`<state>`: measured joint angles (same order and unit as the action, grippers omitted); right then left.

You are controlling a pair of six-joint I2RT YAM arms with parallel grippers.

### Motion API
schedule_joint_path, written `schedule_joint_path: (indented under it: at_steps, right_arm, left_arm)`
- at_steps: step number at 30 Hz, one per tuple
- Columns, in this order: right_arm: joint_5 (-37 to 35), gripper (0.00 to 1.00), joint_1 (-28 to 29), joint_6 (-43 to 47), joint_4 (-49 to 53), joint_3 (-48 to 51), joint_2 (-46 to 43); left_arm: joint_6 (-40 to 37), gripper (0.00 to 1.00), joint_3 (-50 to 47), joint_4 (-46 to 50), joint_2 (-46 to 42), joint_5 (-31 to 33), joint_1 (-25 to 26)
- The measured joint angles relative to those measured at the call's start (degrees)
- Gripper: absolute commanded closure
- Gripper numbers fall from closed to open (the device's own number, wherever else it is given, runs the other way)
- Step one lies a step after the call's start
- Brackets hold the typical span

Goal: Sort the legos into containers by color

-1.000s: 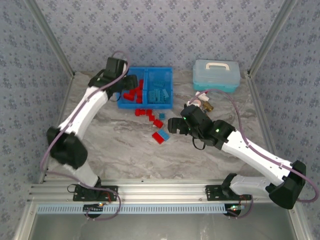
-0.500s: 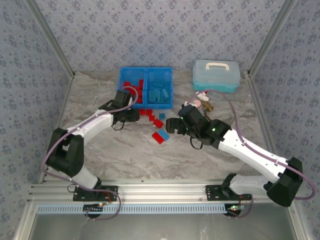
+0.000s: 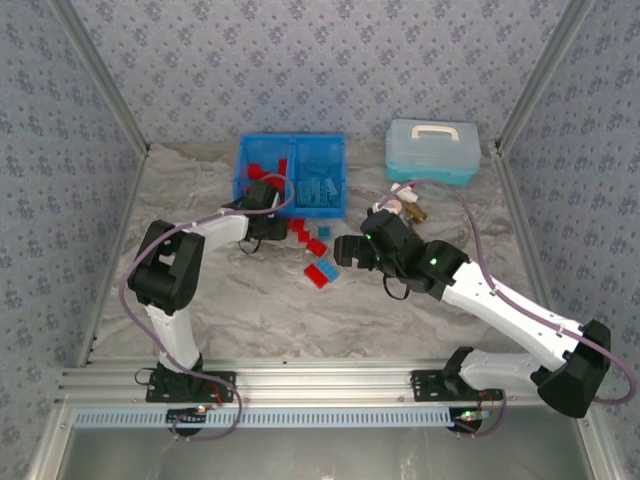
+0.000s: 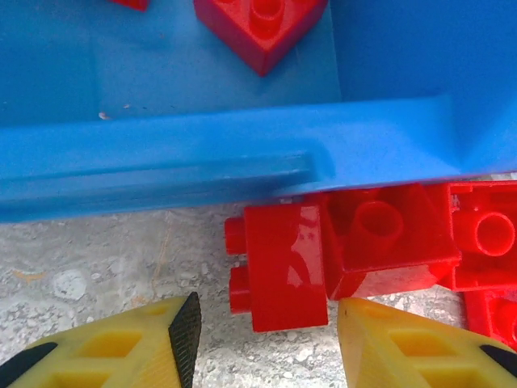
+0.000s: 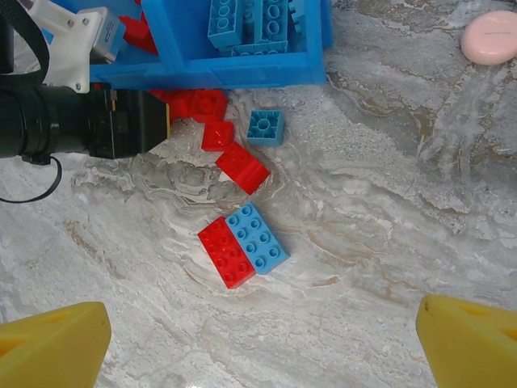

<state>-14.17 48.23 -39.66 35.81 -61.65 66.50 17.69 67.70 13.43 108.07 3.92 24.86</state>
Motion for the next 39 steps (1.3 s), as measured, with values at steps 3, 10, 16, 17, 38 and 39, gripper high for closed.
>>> schedule_joint_path:
  at_steps: [3, 10, 16, 17, 38, 39]
  right_arm:
    - [0.0, 0.0, 0.0, -0.02, 0.04, 0.02, 0.0]
    - [0.0, 0.0, -0.26, 0.0, 0.07, 0.02, 0.0]
    - [0.0, 0.0, -0.26, 0.0, 0.31, 0.02, -0.17]
    - [0.0, 0.0, -0.26, 0.0, 0.33, 0.02, -0.22]
    - [-0.11, 0.0, -0.02, -0.68, 0.42, 0.02, -1.14]
    - [-0.22, 0.0, 0.15, -0.92, 0.39, 0.11, -1.53]
  left_arm:
    - [-0.39, 0.5, 0.57, -0.2, 0.04, 0.0, 0.0]
    - [-1.11, 0.65, 2.34, -0.24, 1.9, -0.07, -0.09]
    - [-0.72, 0.75, 2.32, -0.22, 2.1, -0.02, -0.09]
    - [-0.66, 0.76, 2.32, -0.24, 2.08, -0.02, -0.09]
    - [-4.26, 0.79, 28.68, 6.45, -5.84, 2.75, -5.9]
    - [-4.61, 0.79, 31.12, 7.1, -3.28, 2.78, -6.4]
